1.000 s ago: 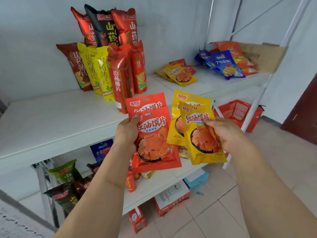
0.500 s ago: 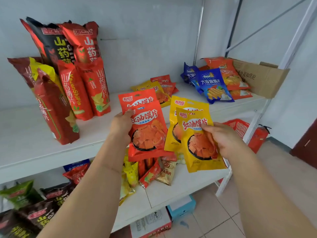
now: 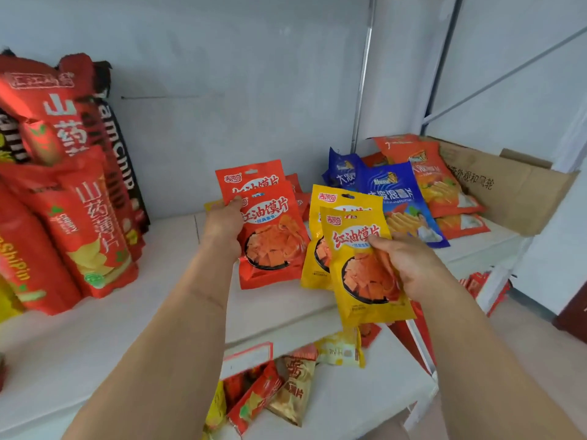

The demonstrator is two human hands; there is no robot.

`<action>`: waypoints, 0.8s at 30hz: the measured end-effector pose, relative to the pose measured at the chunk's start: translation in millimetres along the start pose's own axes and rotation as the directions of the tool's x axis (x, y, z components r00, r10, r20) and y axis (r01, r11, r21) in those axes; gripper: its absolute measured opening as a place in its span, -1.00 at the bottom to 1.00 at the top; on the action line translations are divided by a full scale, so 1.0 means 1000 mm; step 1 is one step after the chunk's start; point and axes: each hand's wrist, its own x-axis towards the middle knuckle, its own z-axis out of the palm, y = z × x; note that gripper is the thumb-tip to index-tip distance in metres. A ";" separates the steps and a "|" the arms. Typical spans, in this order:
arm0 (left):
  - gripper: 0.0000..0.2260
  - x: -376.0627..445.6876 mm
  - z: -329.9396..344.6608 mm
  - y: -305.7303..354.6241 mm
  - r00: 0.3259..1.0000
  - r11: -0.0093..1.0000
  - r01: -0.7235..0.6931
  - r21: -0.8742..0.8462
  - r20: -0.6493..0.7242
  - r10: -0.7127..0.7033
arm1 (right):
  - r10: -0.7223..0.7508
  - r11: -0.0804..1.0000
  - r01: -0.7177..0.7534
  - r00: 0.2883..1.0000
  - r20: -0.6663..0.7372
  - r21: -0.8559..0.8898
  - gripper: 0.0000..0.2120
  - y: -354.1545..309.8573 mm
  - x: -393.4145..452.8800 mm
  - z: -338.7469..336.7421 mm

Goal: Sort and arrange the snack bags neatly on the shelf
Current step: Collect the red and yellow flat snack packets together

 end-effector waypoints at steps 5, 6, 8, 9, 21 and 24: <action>-0.76 0.059 0.028 0.010 0.998 0.998 -0.034 0.058 -0.055 0.037 | 0.008 0.999 -0.008 1.000 0.005 -0.035 -0.81 -0.008 0.061 0.017; -0.77 0.069 0.031 0.010 0.997 0.997 -0.040 0.064 -0.065 0.045 | 0.011 0.999 -0.011 1.000 0.016 -0.044 -0.82 -0.008 0.070 0.021; -0.77 0.086 0.036 0.012 0.995 0.997 -0.056 0.062 -0.077 0.061 | 0.009 0.998 -0.007 0.999 0.042 -0.056 -0.82 -0.009 0.088 0.029; -0.77 0.092 0.038 0.012 0.994 0.996 -0.065 0.066 -0.087 0.071 | 0.010 0.998 -0.006 0.999 0.053 -0.066 -0.81 -0.010 0.096 0.033; -0.60 0.115 0.031 0.003 0.866 0.831 -0.284 0.479 -0.244 0.437 | -0.139 0.978 0.143 0.990 0.036 -0.154 -0.84 -0.024 0.163 0.073; -0.62 0.106 0.031 0.000 0.815 0.697 -0.277 0.661 -0.222 0.535 | -0.213 0.953 0.202 0.977 -0.026 -0.228 -0.76 -0.025 0.172 0.079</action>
